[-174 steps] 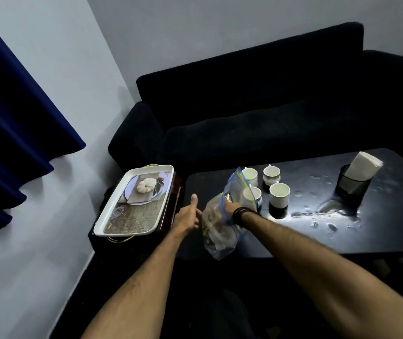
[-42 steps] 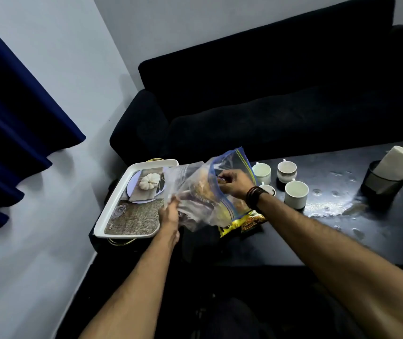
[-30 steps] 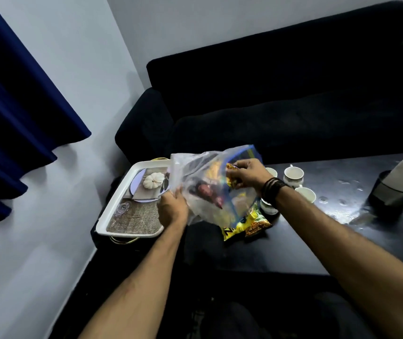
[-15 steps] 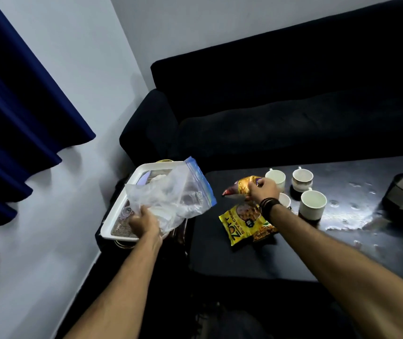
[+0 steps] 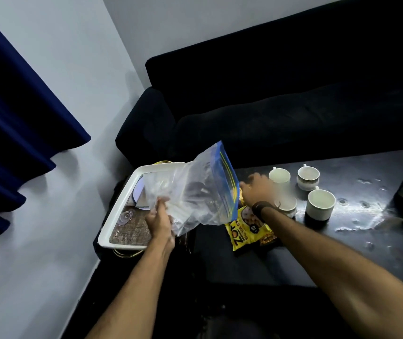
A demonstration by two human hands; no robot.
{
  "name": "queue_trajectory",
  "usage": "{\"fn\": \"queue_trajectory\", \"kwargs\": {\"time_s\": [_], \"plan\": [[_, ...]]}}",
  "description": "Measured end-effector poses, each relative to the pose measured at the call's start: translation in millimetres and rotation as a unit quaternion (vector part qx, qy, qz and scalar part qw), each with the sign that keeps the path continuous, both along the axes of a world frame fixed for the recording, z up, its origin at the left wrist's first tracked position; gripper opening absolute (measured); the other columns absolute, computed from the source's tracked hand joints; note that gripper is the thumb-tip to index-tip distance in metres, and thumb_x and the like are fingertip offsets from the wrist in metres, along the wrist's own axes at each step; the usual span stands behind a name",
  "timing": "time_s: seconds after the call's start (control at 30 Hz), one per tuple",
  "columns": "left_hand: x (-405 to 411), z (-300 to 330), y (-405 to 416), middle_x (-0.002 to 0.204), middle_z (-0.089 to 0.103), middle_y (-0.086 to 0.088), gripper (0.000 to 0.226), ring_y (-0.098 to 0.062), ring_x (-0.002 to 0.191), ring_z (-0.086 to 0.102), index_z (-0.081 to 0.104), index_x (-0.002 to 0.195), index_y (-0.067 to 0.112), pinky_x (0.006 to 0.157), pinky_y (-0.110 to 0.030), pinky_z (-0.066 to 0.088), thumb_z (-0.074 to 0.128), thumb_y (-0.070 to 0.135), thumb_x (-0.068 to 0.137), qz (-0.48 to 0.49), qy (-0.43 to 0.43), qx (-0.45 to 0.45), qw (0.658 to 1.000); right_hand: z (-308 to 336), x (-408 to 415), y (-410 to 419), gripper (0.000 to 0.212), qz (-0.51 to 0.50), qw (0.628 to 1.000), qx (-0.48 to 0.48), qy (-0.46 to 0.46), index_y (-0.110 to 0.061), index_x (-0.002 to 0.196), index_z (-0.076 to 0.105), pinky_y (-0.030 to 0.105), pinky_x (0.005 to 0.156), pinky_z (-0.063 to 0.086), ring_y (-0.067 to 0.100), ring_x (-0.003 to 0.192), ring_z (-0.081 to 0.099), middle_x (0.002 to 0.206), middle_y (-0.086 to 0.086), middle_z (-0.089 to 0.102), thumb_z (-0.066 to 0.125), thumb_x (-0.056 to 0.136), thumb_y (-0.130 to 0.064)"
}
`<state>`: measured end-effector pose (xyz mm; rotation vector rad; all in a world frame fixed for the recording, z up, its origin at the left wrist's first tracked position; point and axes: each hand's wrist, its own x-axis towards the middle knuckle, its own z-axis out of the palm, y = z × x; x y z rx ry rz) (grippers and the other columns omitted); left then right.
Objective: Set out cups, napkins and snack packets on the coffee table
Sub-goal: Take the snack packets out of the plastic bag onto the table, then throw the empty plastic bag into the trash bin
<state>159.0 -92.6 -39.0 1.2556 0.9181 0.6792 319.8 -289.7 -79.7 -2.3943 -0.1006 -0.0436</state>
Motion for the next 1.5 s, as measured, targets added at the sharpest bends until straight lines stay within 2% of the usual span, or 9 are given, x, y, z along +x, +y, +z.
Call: {"fn": "queue_trajectory", "kwargs": {"time_s": [0.13,0.23,0.37,0.5,0.73,0.97,1.07,1.23,1.5], "plan": [[9.9,9.6,-21.2,0.064,0.052,0.004,0.025,-0.003,0.041,0.046,0.066,0.075,0.023,0.031,-0.018,0.033,0.057,0.031,0.097,-0.017,-0.002,0.016,1.0,50.8,-12.2,-16.4,0.05,0.13,0.885,0.415,0.168,-0.029,0.117,0.059,0.04,0.087,0.054,0.021,0.109,0.064,0.118,-0.002,0.067,0.041,0.09,-0.067],[16.9,18.1,-43.4,0.062,0.053,0.001,0.022,-0.003,0.036,0.048,0.06,0.08,0.016,0.031,-0.017,0.037,0.06,0.032,0.095,-0.04,0.013,0.037,0.998,72.3,-21.2,-32.2,0.081,0.254,0.783,0.486,0.295,-0.032,0.143,0.04,0.059,0.102,0.045,0.028,0.125,0.055,0.141,0.003,0.053,0.044,0.077,-0.08],[26.0,37.3,-83.9,0.075,0.063,-0.005,0.035,-0.002,0.038,0.053,0.054,0.126,0.013,0.036,-0.02,0.042,0.063,0.023,0.094,-0.134,0.04,0.092,0.986,90.8,-41.6,-45.6,0.067,0.302,0.832,0.407,0.225,-0.032,0.142,0.036,0.047,0.092,0.055,0.019,0.12,0.057,0.143,0.001,0.05,0.066,0.084,-0.041],[27.5,57.3,-122.1,0.131,0.057,-0.02,0.065,-0.029,0.095,0.066,0.037,0.14,0.018,0.062,-0.03,0.054,0.073,0.015,0.086,-0.199,0.018,0.131,0.971,100.9,-50.9,-59.4,0.062,0.251,0.884,0.373,0.126,-0.018,0.132,0.054,0.037,0.072,0.055,0.022,0.095,0.065,0.112,0.008,0.066,0.045,0.081,0.015],[26.1,88.5,-178.1,0.144,0.043,-0.009,0.125,-0.019,0.131,0.05,0.023,0.148,0.009,0.101,-0.032,0.05,0.097,0.029,0.05,-0.37,-0.036,0.326,0.869,121.5,-61.0,-117.9,0.02,0.297,0.86,0.357,0.211,-0.005,0.079,0.067,0.022,0.056,0.053,0.006,0.054,0.063,0.066,0.0,0.067,0.057,0.086,0.01],[24.3,121.2,-216.6,0.093,0.07,0.011,0.057,0.0,0.079,0.064,0.068,0.116,0.023,0.065,-0.021,0.051,0.081,0.045,0.065,-0.298,-0.035,0.388,0.872,150.1,-87.8,-164.2,0.042,0.244,0.78,0.514,0.259,-0.01,0.082,0.075,0.021,0.062,0.055,0.008,0.063,0.069,0.074,0.0,0.073,0.037,0.09,0.006],[24.0,126.8,-226.1,0.101,0.071,0.0,0.046,-0.015,0.088,0.069,0.064,0.12,0.014,0.064,-0.02,0.051,0.077,0.033,0.08,-0.242,-0.011,0.372,0.896,153.0,-103.7,-185.1,0.048,0.255,0.723,0.584,0.267,-0.017,0.13,0.048,0.034,0.07,0.06,0.024,0.091,0.071,0.117,0.007,0.065,0.059,0.084,-0.009],[19.7,134.0,-248.4,0.104,0.074,0.0,0.033,-0.015,0.092,0.071,0.067,0.115,0.02,0.075,-0.029,0.06,0.073,0.028,0.084,-0.382,-0.01,0.312,0.87,159.4,-117.9,-223.9,0.122,0.313,0.875,0.364,0.065,-0.035,0.154,0.003,0.024,0.091,0.054,-0.006,0.122,0.053,0.141,-0.031,0.035,0.083,0.07,0.002],[10.2,164.4,-283.7,0.092,0.067,-0.001,0.02,-0.001,0.07,0.064,0.065,0.099,0.021,0.058,-0.017,0.052,0.068,0.015,0.081,-0.529,0.004,0.282,0.8,177.9,-141.8,-250.6,0.057,0.235,0.909,0.341,-0.042,-0.023,0.124,0.052,0.016,0.082,0.055,-0.002,0.097,0.066,0.116,0.0,0.061,0.071,0.08,0.008]]}}
